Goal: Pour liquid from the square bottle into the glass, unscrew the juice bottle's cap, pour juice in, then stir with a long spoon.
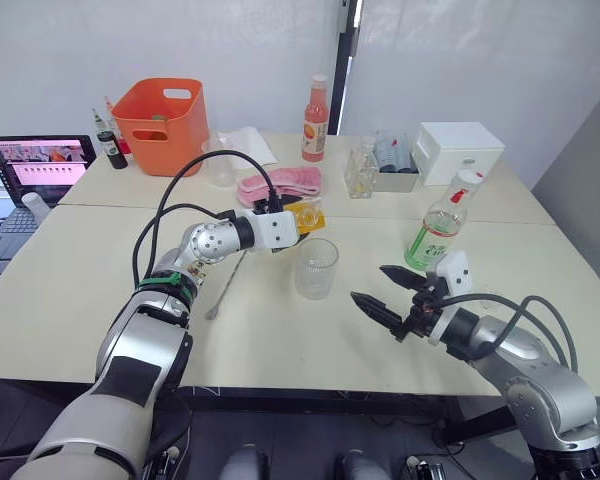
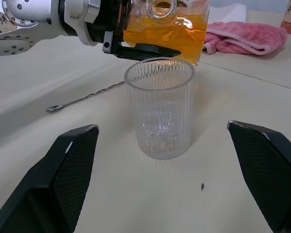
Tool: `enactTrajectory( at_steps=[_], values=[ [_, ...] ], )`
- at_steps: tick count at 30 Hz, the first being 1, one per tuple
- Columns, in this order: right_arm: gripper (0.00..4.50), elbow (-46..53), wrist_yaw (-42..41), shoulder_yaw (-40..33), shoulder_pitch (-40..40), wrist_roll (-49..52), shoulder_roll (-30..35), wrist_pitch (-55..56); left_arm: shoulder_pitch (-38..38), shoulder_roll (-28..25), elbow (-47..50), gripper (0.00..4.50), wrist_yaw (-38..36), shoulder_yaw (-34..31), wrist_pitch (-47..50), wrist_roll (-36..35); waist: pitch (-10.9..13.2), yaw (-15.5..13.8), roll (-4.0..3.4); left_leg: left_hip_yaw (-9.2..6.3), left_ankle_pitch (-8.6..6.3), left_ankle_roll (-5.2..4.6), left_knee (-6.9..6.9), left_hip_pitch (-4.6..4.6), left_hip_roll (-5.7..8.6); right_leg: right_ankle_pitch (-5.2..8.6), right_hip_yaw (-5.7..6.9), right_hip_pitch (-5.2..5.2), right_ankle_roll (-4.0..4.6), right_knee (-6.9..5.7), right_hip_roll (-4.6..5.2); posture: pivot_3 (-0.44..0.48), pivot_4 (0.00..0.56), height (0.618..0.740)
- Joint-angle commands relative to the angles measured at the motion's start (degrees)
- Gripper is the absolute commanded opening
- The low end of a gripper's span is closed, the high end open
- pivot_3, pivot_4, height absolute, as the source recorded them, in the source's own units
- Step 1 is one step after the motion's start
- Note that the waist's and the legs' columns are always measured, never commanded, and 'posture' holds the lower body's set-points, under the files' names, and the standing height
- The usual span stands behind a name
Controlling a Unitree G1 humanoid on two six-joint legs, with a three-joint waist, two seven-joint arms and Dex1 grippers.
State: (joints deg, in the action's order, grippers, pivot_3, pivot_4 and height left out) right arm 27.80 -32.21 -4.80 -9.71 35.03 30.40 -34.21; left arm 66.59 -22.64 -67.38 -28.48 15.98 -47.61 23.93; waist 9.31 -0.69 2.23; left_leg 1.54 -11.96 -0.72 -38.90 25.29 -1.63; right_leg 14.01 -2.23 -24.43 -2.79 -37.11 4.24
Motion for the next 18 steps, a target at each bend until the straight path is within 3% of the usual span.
enactTrajectory(
  at_steps=[1, 18],
  values=[
    [4.50, 2.33, 0.32, -0.45, -0.63, 0.60, -0.25, 0.09, 4.68, -1.11, 2.42, 2.81, 6.04, -0.01, -4.03, 1.41, 0.00, 0.00, 0.00, 0.00, 0.00, 0.00, 0.00, 0.00, 0.00, 0.00, 0.00, 0.00, 0.00, 0.00, 0.00, 0.000, 0.150, 0.715],
    [4.50, 3.00, 1.25, -0.27, -0.74, 0.87, -1.27, -0.21, 6.99, -2.96, 0.94, 2.81, 19.44, 5.95, -5.25, 11.59, 0.00, -0.05, 0.00, 0.00, 0.00, 0.00, 0.00, 0.00, 0.01, 0.00, 0.01, 0.00, -0.01, -0.02, 0.02, 0.000, 0.150, 0.715]
  ],
)
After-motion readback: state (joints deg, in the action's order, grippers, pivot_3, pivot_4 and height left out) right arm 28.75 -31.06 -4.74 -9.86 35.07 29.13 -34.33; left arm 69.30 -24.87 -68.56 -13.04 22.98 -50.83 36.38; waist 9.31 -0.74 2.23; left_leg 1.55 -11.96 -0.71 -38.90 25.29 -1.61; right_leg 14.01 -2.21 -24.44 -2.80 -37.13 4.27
